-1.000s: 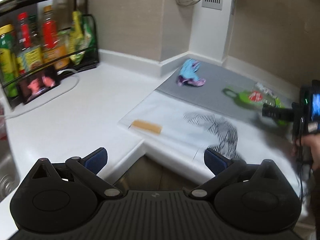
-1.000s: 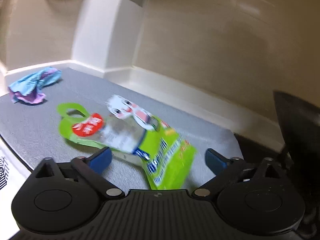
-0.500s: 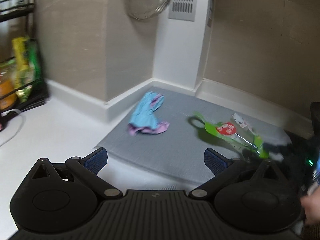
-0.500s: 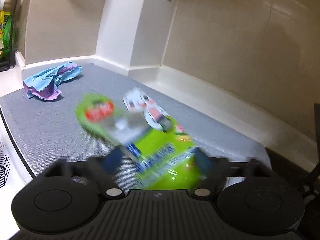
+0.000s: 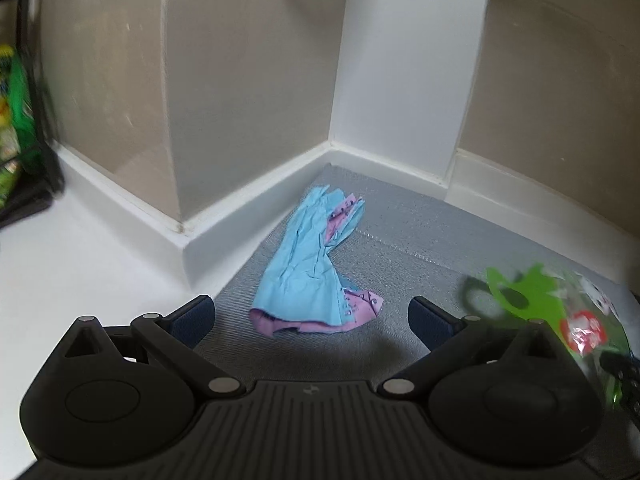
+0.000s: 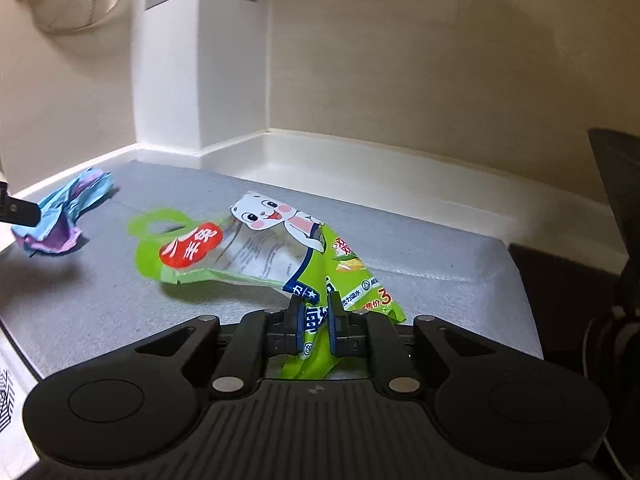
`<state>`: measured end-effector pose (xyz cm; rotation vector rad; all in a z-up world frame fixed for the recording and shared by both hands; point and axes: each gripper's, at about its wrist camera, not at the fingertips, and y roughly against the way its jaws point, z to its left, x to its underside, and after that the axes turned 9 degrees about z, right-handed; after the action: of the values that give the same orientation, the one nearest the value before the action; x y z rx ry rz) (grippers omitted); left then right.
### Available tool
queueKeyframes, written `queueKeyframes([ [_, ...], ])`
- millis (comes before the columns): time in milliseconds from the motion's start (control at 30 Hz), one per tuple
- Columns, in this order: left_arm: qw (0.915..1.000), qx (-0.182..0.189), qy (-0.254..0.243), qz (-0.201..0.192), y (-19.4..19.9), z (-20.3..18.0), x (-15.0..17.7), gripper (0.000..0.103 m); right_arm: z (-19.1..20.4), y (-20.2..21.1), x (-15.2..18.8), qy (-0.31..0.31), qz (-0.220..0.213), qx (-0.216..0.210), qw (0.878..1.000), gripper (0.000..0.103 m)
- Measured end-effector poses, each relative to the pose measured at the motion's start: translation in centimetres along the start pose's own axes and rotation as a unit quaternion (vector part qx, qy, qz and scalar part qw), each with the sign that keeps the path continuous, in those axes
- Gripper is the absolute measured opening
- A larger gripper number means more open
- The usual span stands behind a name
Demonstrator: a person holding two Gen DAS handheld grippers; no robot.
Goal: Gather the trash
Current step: 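Grasp the blue rubber glove with the left gripper while the right gripper holds the snack bag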
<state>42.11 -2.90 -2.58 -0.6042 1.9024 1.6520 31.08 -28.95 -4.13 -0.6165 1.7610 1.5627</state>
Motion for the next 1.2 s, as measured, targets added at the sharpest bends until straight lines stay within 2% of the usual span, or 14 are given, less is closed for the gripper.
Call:
queueKeyframes([
  [167, 0.9996, -0.002, 0.006, 0.026, -2.7, -0.2, -0.6, 0.103, -0.3, 0.0, 0.0, -0.012, -0.003, 0.011, 1.000, 0.012],
  [300, 0.9984, -0.026, 0.017, 0.046, -4.0, -0.6, -0.9, 0.099, -0.5, -0.1, 0.0, -0.016, 0.000, 0.013, 1.000, 0.012],
  [333, 0.9979, -0.037, 0.014, 0.053, -4.3, -0.8, -0.9, 0.082, -0.5, -0.1, 0.0, -0.016, 0.000, 0.012, 1.000, 0.012],
  [367, 0.9971, -0.048, 0.006, 0.058, -4.4, -1.0, -1.0, 0.059, -0.5, -0.1, 0.0, -0.016, 0.000, 0.013, 1.000, 0.012],
  [400, 0.9962, -0.063, -0.001, 0.060, -4.5, -1.3, -1.2, 0.051, -0.5, 0.0, 0.0, -0.016, 0.000, 0.013, 1.000, 0.012],
  [433, 0.9960, -0.069, -0.004, 0.058, -4.4, -1.4, -1.2, 0.030, -0.5, 0.0, 0.1, -0.016, -0.001, 0.013, 1.000, 0.012],
  [467, 0.9963, -0.063, -0.002, 0.059, -4.3, -1.3, -1.3, 0.019, -0.6, 0.0, 0.1, -0.016, -0.001, 0.014, 1.000, 0.012],
  [833, 0.9975, -0.061, -0.014, 0.033, 0.5, -1.8, 1.0, 0.017, -0.9, 0.3, 0.2, -0.031, -0.010, 0.015, 0.999, 0.012],
  [1200, 0.9995, -0.028, -0.002, 0.011, 10.4, -0.1, 7.9, 0.017, -2.1, 0.5, 0.2, -0.069, -0.026, -0.003, 0.997, 0.012],
])
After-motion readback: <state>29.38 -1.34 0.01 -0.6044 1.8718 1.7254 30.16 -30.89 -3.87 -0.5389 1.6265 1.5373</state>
